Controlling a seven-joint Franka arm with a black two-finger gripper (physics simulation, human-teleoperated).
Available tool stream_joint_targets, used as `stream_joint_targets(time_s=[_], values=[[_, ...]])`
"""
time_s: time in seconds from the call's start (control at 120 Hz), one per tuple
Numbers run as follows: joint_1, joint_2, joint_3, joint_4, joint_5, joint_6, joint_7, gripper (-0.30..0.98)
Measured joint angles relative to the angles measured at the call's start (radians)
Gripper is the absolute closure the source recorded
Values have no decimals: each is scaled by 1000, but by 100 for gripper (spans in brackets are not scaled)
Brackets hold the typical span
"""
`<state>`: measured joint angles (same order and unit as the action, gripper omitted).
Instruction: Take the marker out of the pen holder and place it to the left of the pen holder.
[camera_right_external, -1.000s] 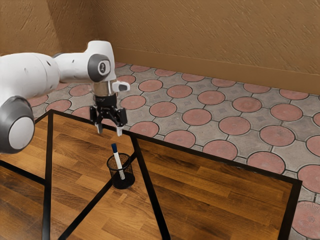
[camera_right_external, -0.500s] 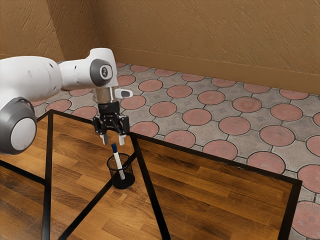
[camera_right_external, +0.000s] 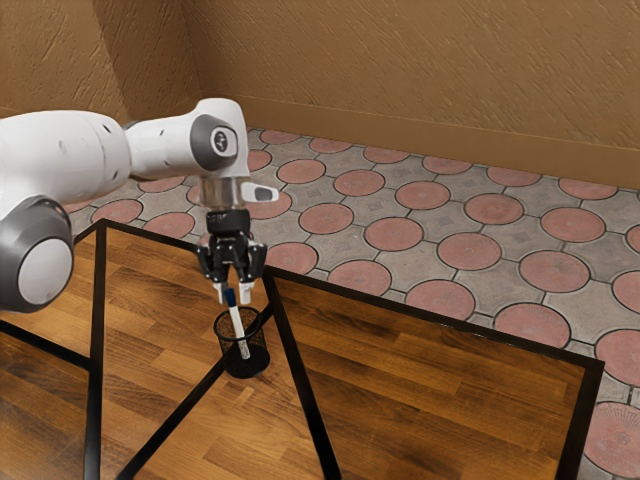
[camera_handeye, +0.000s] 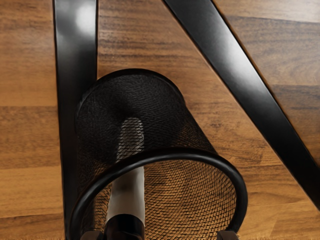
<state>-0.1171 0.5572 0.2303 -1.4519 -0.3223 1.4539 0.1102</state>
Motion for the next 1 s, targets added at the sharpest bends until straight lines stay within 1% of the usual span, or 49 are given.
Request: stream_joint_targets(time_s=[0.15, 0.242, 0.408, 0.525, 0.75, 0.867, 0.933, 1.0], values=[[-10, 7, -1, 4, -19, -10, -3, 53], [-24, 8, -2, 2, -26, -13, -6, 56], [-16, 27, 1, 13, -40, -5, -11, 59], [-8, 27, 21, 13, -40, 1, -13, 66], [-7, 10, 46, -5, -32, -11, -16, 72], [-6, -43, 53, -14, -8, -19, -16, 73], [-5, -84, 56, -12, 20, -25, -17, 74], [17, -145, 58, -13, 57, -39, -17, 74]])
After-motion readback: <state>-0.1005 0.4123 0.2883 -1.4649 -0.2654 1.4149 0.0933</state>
